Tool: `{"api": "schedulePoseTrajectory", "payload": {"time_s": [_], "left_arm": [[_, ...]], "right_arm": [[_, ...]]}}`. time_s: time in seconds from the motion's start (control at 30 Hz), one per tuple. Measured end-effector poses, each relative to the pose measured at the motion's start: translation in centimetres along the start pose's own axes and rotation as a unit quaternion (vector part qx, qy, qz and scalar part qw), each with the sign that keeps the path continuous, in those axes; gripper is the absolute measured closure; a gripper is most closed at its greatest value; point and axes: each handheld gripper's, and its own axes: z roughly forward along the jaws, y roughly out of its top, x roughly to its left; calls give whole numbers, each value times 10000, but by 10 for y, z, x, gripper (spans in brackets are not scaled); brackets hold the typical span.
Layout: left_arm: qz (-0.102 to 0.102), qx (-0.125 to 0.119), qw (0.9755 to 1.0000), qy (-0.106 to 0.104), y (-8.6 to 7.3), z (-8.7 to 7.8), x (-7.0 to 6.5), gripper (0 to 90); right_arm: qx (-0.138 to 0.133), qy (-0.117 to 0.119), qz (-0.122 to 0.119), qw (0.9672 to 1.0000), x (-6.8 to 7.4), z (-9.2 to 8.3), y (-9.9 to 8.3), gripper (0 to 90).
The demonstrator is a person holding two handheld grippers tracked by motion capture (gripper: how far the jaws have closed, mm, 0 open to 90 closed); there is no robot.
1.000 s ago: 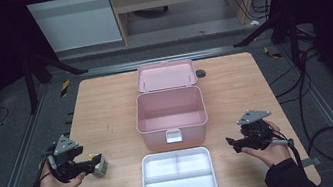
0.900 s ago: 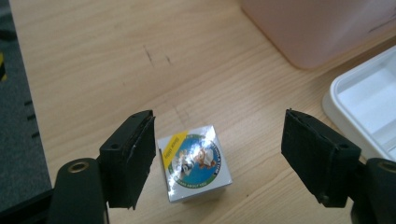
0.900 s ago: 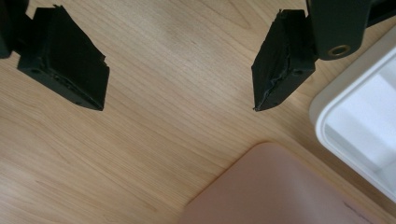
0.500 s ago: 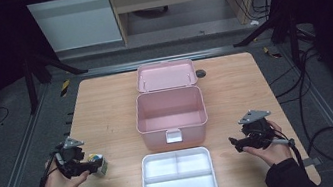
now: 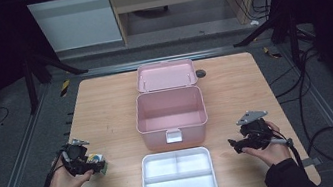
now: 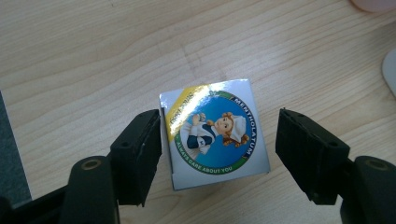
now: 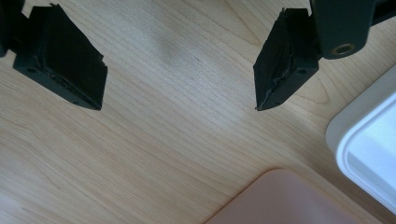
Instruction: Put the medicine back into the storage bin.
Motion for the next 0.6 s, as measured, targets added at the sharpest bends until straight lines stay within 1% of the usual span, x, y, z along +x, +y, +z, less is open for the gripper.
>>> {"api": "schedulePoseTrajectory", "payload": {"time_s": [0.03,0.1,0.13,0.2,0.23,0.3,0.4,0.5,0.53,0.6], "left_arm": [[6,55,10000,3,1,2,1,323],[-60,172,9998,11,3,6,1,347],[-79,181,9998,31,3,8,2,359],[-105,251,9996,24,5,9,2,382],[-150,258,9996,16,5,10,3,404],[-246,301,9992,-39,6,11,4,412],[-258,315,9992,-62,6,11,5,427],[-192,326,9993,-47,7,9,5,447],[-214,325,9992,-85,7,9,4,450],[-184,257,9994,-147,8,5,3,453]], "right_arm": [[4,-2,-4,10000,0,0,0,176],[28,-4,-16,10000,0,1,0,177],[53,20,-40,10000,0,1,0,177],[53,-9,-64,10000,1,1,-1,177],[65,14,-52,10000,1,1,-1,177],[75,32,-75,9999,2,2,-2,177],[116,47,-109,9999,2,3,-2,177],[152,56,-113,9998,2,4,-2,178],[169,65,-94,9998,3,5,-3,177],[175,67,-108,9998,3,6,-3,178]]}}
